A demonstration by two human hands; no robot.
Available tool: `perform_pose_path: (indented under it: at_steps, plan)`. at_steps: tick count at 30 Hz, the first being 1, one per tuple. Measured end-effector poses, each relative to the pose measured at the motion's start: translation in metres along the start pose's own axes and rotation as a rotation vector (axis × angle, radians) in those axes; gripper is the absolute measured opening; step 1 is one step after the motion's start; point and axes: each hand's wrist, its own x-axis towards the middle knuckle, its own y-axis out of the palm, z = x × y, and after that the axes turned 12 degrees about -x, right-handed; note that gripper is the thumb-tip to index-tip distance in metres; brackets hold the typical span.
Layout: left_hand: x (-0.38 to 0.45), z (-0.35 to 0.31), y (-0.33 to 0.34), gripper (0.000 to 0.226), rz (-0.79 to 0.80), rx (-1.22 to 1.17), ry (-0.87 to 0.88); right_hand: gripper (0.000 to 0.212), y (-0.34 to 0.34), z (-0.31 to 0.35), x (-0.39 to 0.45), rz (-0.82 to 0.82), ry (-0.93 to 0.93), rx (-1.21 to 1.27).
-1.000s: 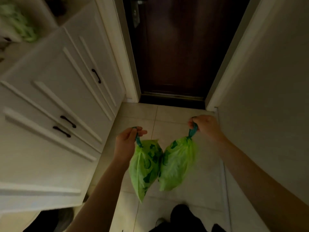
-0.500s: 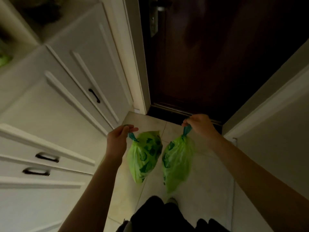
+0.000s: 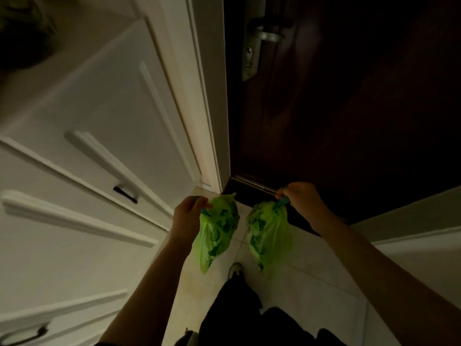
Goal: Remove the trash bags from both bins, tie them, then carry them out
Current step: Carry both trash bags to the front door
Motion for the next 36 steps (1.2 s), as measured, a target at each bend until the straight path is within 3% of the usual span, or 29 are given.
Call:
perform_pose_path:
  at_steps: [5,13,18,21,24,28,32,36]
  plan:
    - [0.063,-0.005,0.019,0.011,-0.054,0.006,-0.086,0.025,0.007,0.023,0.072,0.043,0.015,-0.098]
    - [0.136,0.012,0.05,0.012,-0.188,-0.051,-0.146,0.023,0.037,0.031,0.18,0.142,-0.014,-0.155]
    - [0.175,0.046,0.066,0.005,-0.34,-0.097,-0.178,0.042,0.064,0.018,0.244,0.249,-0.067,-0.229]
    - [0.194,0.071,0.072,0.015,-0.405,-0.112,-0.2,0.053,0.082,0.007,0.277,0.278,-0.092,-0.275]
    - [0.211,0.094,0.074,0.018,-0.462,-0.139,-0.215,0.041,0.097,-0.003,0.301,0.289,-0.092,-0.306]
    - [0.23,0.118,0.07,0.02,-0.533,-0.156,-0.196,0.048,0.121,-0.015,0.329,0.289,-0.067,-0.301]
    - [0.241,0.135,0.068,0.022,-0.585,-0.172,-0.182,0.022,0.143,-0.021,0.347,0.293,-0.02,-0.267]
    - [0.256,0.147,0.07,0.026,-0.612,-0.263,-0.183,0.029,0.165,-0.025,0.367,0.249,-0.004,-0.26]
